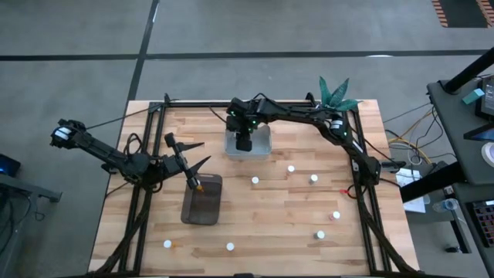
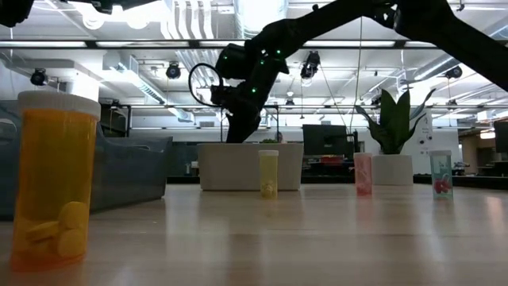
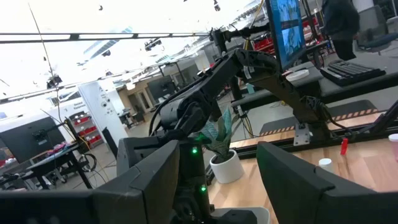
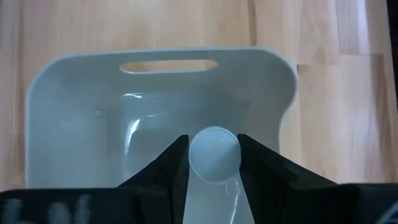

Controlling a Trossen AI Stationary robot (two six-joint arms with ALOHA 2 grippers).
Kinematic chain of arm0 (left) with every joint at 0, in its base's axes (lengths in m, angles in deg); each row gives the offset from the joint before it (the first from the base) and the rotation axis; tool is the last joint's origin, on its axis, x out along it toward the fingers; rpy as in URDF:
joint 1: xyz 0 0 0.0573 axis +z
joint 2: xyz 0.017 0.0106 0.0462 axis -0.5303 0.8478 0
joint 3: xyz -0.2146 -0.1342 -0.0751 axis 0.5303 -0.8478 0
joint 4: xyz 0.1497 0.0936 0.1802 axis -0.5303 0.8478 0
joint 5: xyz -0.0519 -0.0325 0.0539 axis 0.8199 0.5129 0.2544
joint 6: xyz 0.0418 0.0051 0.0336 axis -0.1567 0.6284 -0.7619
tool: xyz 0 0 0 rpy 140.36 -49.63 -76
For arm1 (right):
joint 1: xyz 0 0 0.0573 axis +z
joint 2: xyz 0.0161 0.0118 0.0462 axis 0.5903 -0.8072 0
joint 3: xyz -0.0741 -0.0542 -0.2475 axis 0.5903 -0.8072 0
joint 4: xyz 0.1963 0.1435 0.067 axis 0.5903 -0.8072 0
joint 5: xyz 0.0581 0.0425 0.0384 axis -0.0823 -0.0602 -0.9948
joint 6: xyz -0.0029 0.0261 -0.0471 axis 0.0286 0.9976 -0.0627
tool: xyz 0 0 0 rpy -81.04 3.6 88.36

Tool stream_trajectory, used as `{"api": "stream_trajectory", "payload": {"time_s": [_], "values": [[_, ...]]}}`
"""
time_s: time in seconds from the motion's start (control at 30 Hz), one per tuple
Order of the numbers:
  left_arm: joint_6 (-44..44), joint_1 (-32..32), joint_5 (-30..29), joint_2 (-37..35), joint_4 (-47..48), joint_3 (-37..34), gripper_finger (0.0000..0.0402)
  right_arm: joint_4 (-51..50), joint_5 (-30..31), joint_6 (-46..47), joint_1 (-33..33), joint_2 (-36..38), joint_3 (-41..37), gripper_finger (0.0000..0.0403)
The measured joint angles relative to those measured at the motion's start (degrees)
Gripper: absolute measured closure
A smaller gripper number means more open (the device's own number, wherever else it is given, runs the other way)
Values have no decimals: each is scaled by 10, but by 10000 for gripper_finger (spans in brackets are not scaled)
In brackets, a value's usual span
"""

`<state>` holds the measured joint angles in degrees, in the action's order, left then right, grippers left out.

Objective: Pick and place medicine bottles into bin by pill shape (circle, oval)
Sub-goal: Put the top blue capsule bottle into the gray bin, then put the left orange tablet bottle into the black bin

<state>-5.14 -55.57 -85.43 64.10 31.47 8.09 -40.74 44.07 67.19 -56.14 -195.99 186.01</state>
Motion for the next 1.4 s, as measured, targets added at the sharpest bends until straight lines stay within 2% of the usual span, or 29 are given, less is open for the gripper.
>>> {"api": "stream_trajectory", "payload": {"time_s": [0.17, 0.53, 0.7, 1.03, 1.2, 1.4], "values": [[0, 0, 0, 0, 0, 0, 201, 0, 0, -2, 1, 0, -2, 275], [0, 0, 0, 0, 0, 0, 201, 0, 0, 0, 1, 6, -3, 213], [0, 0, 0, 0, 0, 0, 201, -11, 1, 0, 1, 23, -3, 215], [1, 0, 0, 0, 0, 0, 201, -102, 1, 24, 31, 81, -12, 243], [4, 0, 0, 1, 0, 0, 201, -96, 0, 43, 71, 139, -77, 261], [5, -1, 0, 7, -1, 0, 201, 10, 6, 105, 132, 247, -241, 283]]}}
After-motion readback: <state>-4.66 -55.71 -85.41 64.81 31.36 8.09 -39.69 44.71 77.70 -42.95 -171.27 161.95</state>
